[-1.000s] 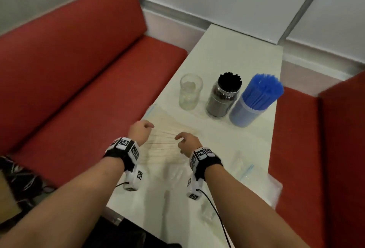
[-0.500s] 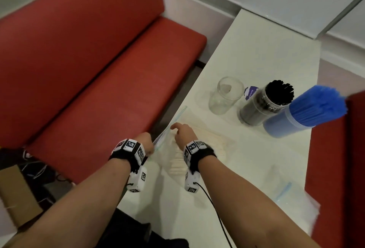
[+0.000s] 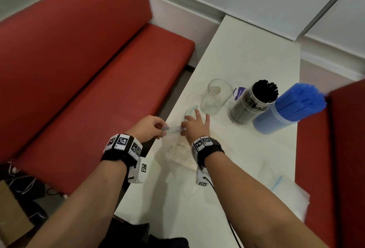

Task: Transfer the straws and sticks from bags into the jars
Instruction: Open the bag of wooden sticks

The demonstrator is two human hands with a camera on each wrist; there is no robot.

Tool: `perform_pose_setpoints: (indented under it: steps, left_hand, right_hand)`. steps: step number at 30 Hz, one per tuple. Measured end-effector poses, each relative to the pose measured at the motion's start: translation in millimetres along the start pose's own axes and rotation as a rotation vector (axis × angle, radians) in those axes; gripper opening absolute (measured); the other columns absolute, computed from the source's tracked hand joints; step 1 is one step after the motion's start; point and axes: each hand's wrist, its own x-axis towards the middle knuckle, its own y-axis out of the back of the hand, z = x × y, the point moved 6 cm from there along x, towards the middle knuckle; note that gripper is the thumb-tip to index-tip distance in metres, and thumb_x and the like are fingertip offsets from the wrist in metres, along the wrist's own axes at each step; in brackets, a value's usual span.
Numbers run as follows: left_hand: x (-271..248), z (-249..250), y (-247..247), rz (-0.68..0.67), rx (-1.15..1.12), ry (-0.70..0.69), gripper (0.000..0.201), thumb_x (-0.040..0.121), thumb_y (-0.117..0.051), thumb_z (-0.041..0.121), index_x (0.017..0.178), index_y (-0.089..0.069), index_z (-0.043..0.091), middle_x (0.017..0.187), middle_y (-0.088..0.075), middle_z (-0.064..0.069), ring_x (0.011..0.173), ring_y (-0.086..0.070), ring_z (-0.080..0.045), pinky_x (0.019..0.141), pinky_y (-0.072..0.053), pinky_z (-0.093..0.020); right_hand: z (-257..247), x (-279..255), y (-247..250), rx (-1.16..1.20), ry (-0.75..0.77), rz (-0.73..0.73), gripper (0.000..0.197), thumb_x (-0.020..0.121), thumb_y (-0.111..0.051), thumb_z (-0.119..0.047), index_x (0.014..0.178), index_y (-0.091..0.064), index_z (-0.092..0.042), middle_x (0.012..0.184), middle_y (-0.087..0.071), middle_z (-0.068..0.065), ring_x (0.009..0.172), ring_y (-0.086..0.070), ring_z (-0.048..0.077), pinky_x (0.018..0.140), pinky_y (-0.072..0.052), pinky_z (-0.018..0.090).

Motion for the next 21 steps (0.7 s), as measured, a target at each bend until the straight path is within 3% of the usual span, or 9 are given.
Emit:
perform_pose_setpoints:
  steps: [3, 6, 8, 10, 11, 13, 14, 16, 21]
  left_hand:
    - [-4, 20, 0, 0.172, -0.124, -0.099, 0.012, 0.088, -0.073, -0.001, 0.099, -0.074, -0.003, 0.076, -0.069, -0.008, 0.06, -0.062, -0.006, 0.059, -0.051, -0.013]
    - [-6, 44, -14, 0.199, -0.197, -0.203, 0.01, 0.09, -0.071, 0.0, 0.099, -0.073, 0.003, 0.076, -0.067, -0.002, 0.065, -0.059, -0.008, 0.061, -0.051, -0.013]
    - [-7, 62, -20, 0.191, -0.176, -0.263, 0.01, 0.091, -0.07, 0.004, 0.099, -0.074, 0.009, 0.078, -0.067, 0.003, 0.069, -0.058, -0.005, 0.061, -0.049, -0.013]
    - [-7, 79, -25, 0.153, -0.145, -0.311, 0.01, 0.094, -0.068, 0.009, 0.1, -0.073, 0.014, 0.077, -0.069, 0.011, 0.072, -0.059, -0.002, 0.06, -0.048, -0.013]
    - [-8, 87, -28, 0.127, -0.137, -0.332, 0.009, 0.095, -0.066, 0.01, 0.1, -0.072, 0.015, 0.076, -0.071, 0.013, 0.074, -0.059, -0.001, 0.06, -0.047, -0.014]
    - [-11, 103, -35, 0.1, -0.145, -0.365, 0.009, 0.098, -0.063, 0.011, 0.103, -0.069, 0.014, 0.077, -0.072, 0.013, 0.076, -0.06, -0.003, 0.062, -0.046, -0.016]
    - [-13, 110, -39, 0.106, -0.169, -0.376, 0.009, 0.099, -0.061, 0.011, 0.106, -0.068, 0.011, 0.078, -0.072, 0.012, 0.077, -0.061, -0.004, 0.063, -0.046, -0.016]
    - [-18, 123, -47, 0.128, -0.233, -0.39, 0.01, 0.1, -0.059, 0.01, 0.107, -0.066, 0.009, 0.077, -0.07, 0.009, 0.075, -0.062, -0.006, 0.064, -0.045, -0.018]
    - [-32, 148, -69, 0.11, -0.335, -0.407, 0.01, 0.101, -0.056, 0.008, 0.106, -0.065, 0.009, 0.078, -0.066, 0.002, 0.071, -0.058, -0.007, 0.063, -0.041, -0.022]
  right_hand:
    - [21, -16, 19, 0.068, -0.104, 0.071, 0.03, 0.095, -0.058, -0.033, 0.123, -0.067, -0.034, 0.154, -0.04, -0.008, 0.155, -0.002, 0.028, 0.117, 0.01, 0.067]
    - [37, -35, 40, 0.178, -0.084, 0.048, 0.031, 0.093, -0.055, -0.028, 0.122, -0.067, -0.031, 0.155, -0.039, -0.009, 0.155, -0.003, 0.026, 0.117, 0.009, 0.067]
    - [46, -50, 55, 0.348, -0.009, 0.024, 0.032, 0.089, -0.062, -0.028, 0.121, -0.064, -0.029, 0.15, -0.047, -0.009, 0.155, -0.009, 0.023, 0.119, 0.007, 0.064]
    - [57, -67, 70, 0.499, 0.051, 0.055, 0.028, 0.089, -0.068, -0.032, 0.116, -0.065, -0.028, 0.131, -0.061, -0.009, 0.146, -0.034, 0.019, 0.122, -0.001, 0.059]
    - [62, -75, 78, 0.578, 0.081, 0.086, 0.021, 0.089, -0.069, -0.035, 0.109, -0.068, -0.027, 0.116, -0.066, -0.008, 0.13, -0.051, 0.017, 0.122, -0.014, 0.055]
    - [74, -89, 89, 0.798, 0.124, 0.125, 0.011, 0.091, -0.072, -0.033, 0.095, -0.072, -0.023, 0.092, -0.071, -0.006, 0.097, -0.065, 0.01, 0.104, -0.045, 0.037]
    - [78, -95, 94, 0.884, 0.14, 0.131, 0.008, 0.091, -0.073, -0.029, 0.091, -0.074, -0.021, 0.084, -0.073, -0.008, 0.085, -0.067, 0.003, 0.089, -0.051, 0.024]
    - [84, -106, 105, 0.949, 0.15, 0.157, 0.006, 0.091, -0.074, -0.024, 0.086, -0.074, -0.021, 0.073, -0.073, -0.011, 0.069, -0.064, -0.007, 0.07, -0.046, 0.009]
    - [93, -125, 124, 0.997, 0.129, 0.257, 0.011, 0.09, -0.074, -0.024, 0.095, -0.072, -0.015, 0.062, -0.067, -0.011, 0.056, -0.06, 0.001, 0.061, -0.046, 0.017]
